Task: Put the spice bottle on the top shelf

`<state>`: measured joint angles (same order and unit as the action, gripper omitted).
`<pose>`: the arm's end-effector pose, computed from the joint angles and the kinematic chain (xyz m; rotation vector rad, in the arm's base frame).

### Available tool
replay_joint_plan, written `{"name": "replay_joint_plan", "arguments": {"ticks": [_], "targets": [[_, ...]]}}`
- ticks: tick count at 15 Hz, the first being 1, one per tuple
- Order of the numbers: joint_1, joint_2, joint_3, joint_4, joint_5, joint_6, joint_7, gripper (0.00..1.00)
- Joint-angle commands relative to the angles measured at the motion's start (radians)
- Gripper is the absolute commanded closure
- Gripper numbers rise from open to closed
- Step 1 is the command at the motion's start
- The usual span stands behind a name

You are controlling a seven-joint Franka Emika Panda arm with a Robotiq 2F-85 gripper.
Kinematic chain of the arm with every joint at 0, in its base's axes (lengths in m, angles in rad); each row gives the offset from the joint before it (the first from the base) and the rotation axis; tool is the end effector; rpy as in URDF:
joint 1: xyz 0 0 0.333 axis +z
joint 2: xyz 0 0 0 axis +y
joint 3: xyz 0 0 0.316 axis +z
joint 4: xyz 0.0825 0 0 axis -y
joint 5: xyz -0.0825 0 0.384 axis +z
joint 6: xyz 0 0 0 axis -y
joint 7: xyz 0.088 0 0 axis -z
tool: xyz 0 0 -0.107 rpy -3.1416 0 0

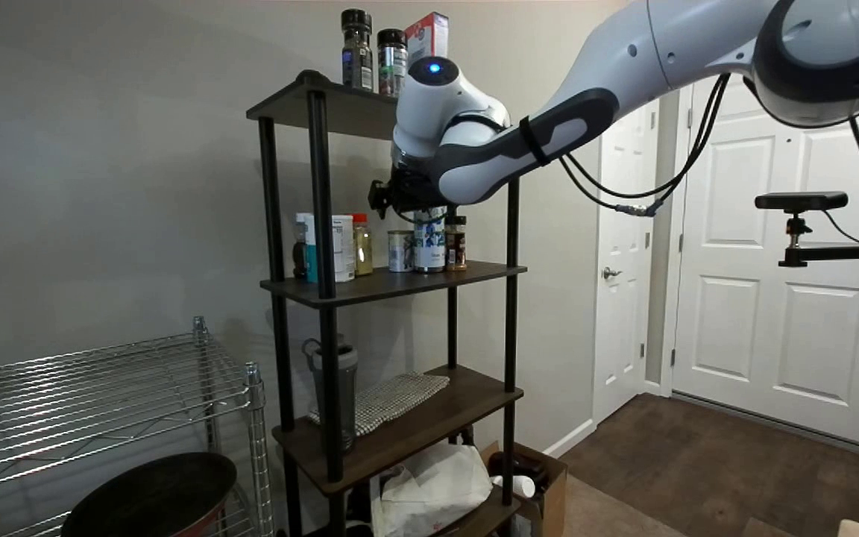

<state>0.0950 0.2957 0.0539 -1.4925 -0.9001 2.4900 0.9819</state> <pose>0.6920 0.1022 0.5825 2.5151 -0.3831 1.3185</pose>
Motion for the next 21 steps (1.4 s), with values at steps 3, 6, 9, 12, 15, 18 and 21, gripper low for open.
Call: {"name": "replay_joint_plan", "arguments": {"ticks": [3, 6, 9, 12, 15, 18, 21], "targets": [[0.035, 0.133, -0.043, 0.154, 0.033, 0.027, -0.050, 0.00], [0.011, 0.178, -0.011, 0.203, 0.023, 0.031, -0.034, 0.00], [0.003, 0.216, -0.004, 0.244, 0.032, 0.047, -0.033, 0.00], [-0.008, 0.249, 0.004, 0.280, 0.048, 0.082, -0.044, 0.00], [-0.015, 0.266, 0.006, 0.300, 0.055, 0.109, -0.046, 0.00], [-0.030, 0.279, 0.019, 0.309, 0.078, 0.128, -0.062, 0.00], [-0.058, 0.288, 0.055, 0.307, 0.131, 0.157, -0.109, 0.00]]}}
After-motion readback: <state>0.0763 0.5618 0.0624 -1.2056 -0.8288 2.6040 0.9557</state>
